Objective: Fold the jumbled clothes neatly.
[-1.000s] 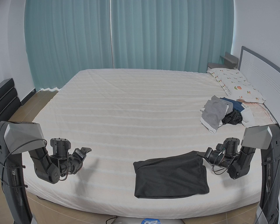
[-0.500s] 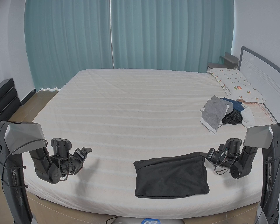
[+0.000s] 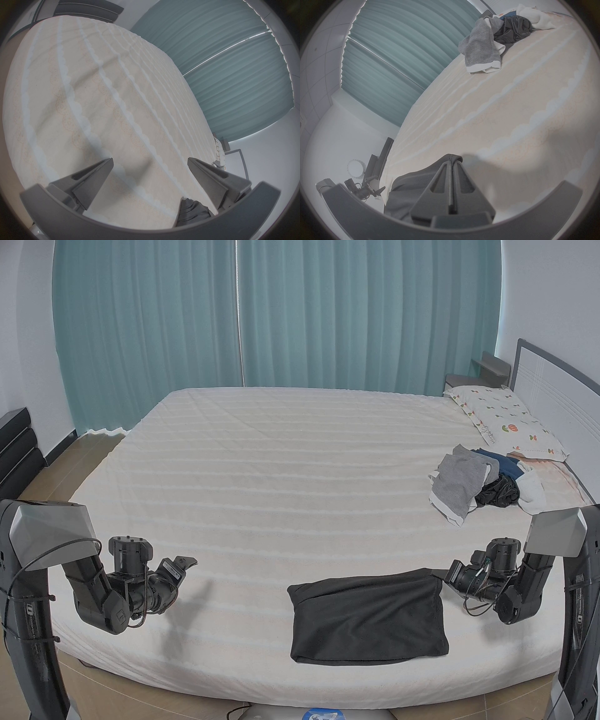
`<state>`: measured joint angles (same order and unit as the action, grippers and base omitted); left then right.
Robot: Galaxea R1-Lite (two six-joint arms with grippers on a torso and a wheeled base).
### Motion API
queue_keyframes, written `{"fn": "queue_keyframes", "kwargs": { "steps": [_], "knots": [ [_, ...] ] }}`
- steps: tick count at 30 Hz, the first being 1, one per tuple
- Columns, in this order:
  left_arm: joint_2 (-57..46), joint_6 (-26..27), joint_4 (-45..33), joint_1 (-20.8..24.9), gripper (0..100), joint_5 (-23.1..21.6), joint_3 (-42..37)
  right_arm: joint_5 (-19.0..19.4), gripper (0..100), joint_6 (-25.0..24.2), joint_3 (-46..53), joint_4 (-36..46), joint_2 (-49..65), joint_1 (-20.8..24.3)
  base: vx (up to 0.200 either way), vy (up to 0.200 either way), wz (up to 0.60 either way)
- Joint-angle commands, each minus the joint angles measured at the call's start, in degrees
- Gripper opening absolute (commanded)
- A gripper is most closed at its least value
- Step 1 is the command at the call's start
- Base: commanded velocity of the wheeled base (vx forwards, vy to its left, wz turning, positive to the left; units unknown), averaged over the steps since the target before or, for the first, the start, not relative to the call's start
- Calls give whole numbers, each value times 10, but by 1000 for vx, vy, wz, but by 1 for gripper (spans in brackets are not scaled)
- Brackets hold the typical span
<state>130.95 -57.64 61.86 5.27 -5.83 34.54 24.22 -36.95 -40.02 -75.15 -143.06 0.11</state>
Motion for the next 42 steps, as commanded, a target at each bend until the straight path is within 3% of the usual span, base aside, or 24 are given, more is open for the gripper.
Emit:
{"fn": "queue_keyframes", "kwargs": {
  "steps": [1,8,17,27,28,36,42],
  "knots": [
    [0,1,0,0,100,-1,0,0,0,3,2,0,1,-2,0,0,0],
    [0,1,0,0,100,0,0,-5,0,14,-1,0,-3,-1,0,0,0],
    [0,1,0,0,100,0,1,-45,0,13,-42,-32,-31,12,0,0,0],
    [1,1,0,0,100,0,1,-49,0,15,-38,-39,-37,17,0,0,0],
    [2,1,0,0,100,0,1,-49,100,17,-37,-39,-36,17,0,0,0],
    [3,2,0,1,100,0,1,-49,100,18,-20,-32,-17,15,0,0,0],
    [4,2,-1,4,100,0,1,-37,100,18,45,-38,30,10,0,0,0]
  ]
}}
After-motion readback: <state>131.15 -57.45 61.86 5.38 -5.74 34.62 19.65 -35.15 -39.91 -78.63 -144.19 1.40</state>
